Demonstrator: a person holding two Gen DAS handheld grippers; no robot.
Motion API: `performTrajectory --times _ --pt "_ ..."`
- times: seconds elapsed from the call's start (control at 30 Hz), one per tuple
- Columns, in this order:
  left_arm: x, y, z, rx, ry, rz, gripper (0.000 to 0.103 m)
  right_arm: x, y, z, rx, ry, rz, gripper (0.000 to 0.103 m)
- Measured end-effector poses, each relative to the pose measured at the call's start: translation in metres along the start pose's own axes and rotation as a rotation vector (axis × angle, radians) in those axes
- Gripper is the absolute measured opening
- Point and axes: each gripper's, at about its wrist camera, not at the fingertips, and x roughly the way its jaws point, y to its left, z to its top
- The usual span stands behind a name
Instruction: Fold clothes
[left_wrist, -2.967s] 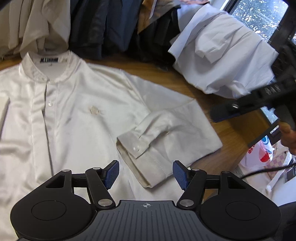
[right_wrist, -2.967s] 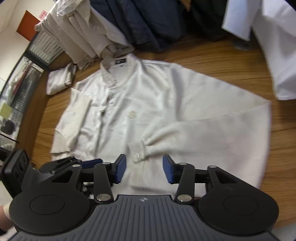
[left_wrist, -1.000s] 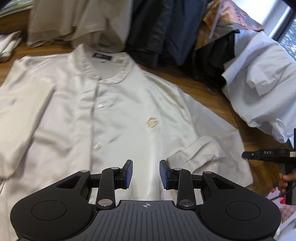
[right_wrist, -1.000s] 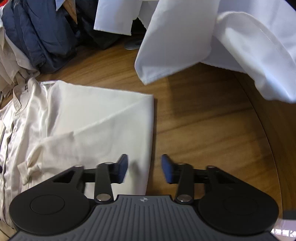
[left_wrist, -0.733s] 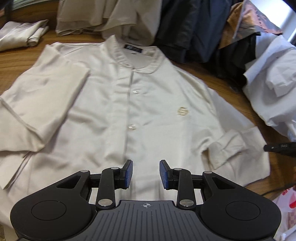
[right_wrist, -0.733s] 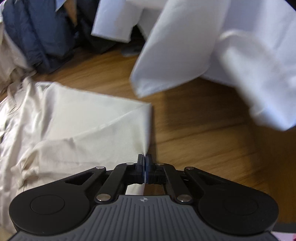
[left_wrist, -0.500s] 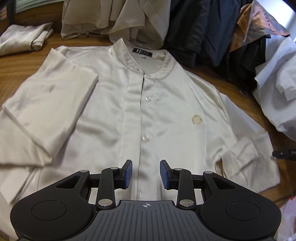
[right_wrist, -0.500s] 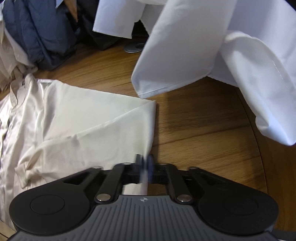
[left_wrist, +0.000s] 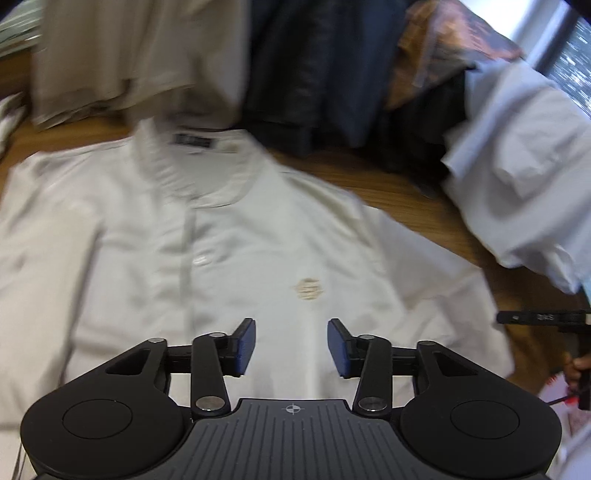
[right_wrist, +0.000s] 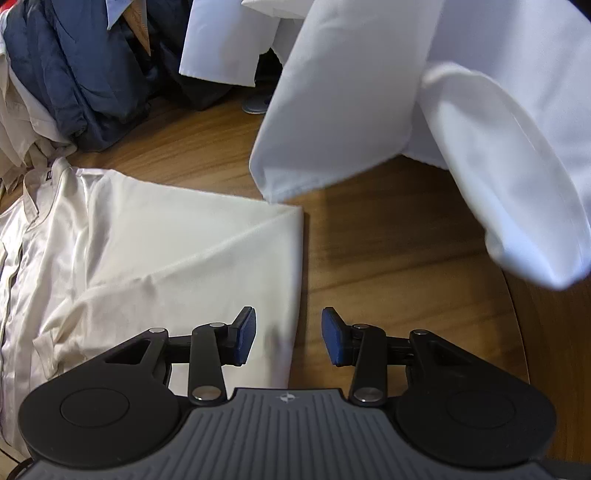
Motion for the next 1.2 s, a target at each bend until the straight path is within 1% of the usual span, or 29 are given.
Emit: performTrajectory --times 0.1,0.17,0.27,0.37,0.47,0.53,0.57,0.6,0.63,0.67,0.7,0.8,0.87,0.97,1.03,1.1,1.2 --pt "0.019 -0.019 0.002 0.062 0.058 -0.09 0.047 -0.005 -0.002 -0.011 0.027 -0.002 0.002 0.045" --pt "0.032 -0.034 -0.003 0.131 0.094 -0.135 0.046 -0.008 -0.002 -0.016 0.039 -0.003 -0.002 0.045" --pt "0.048 -0.054 -0.015 0.239 0.121 -0.169 0.045 -0.015 -0.001 -0.025 0.048 -0.004 0.004 0.045" --pt "0.063 -0.063 -0.024 0.279 0.155 -0.168 0.044 -0.021 0.001 -0.031 0.047 -0.007 0.003 0.045" --pt "0.073 -0.063 -0.028 0.265 0.164 -0.141 0.044 -0.027 0.003 -0.036 0.03 -0.007 -0.004 0.045" --pt "0.073 -0.061 -0.029 0.245 0.156 -0.142 0.044 -0.03 0.004 -0.039 0.02 -0.008 -0.012 0.045" --pt "0.072 -0.061 -0.031 0.241 0.149 -0.141 0.042 -0.031 0.005 -0.041 0.017 -0.009 -0.014 0.045" --pt "0.071 -0.061 -0.032 0.241 0.144 -0.137 0.02 -0.033 0.004 -0.042 0.019 -0.01 -0.015 0.045" --pt "0.069 -0.061 -0.033 0.24 0.139 -0.133 0.006 -0.034 0.004 -0.044 0.023 -0.011 -0.014 0.045" --pt "0.066 -0.061 -0.033 0.23 0.128 -0.127 0.005 -0.034 0.003 -0.045 0.025 -0.01 -0.011 0.045" --pt "0.063 -0.06 -0.033 0.219 0.117 -0.122 0.005 -0.034 0.003 -0.046 0.026 -0.01 -0.011 0.045" --pt "0.049 -0.052 -0.026 0.161 0.084 -0.14 0.004 -0.034 0.003 -0.048 0.033 -0.012 -0.008 0.045" --pt "0.045 -0.049 -0.024 0.159 0.093 -0.131 0.004 -0.034 0.004 -0.048 0.035 -0.018 -0.006 0.046" --pt "0.043 -0.045 -0.023 0.179 0.109 -0.09 0.004 -0.032 0.006 -0.047 0.037 -0.023 0.005 0.046" --pt "0.045 -0.039 -0.022 0.172 0.138 -0.073 0.006 -0.03 0.007 -0.046 0.04 -0.025 0.012 0.046" --pt "0.048 -0.034 -0.019 0.145 0.168 -0.049 0.015 -0.027 0.01 -0.043 0.041 -0.029 0.022 0.046" --pt "0.041 -0.028 -0.013 0.121 0.14 -0.047 0.023 -0.02 0.013 -0.037 0.04 -0.039 0.03 0.046"
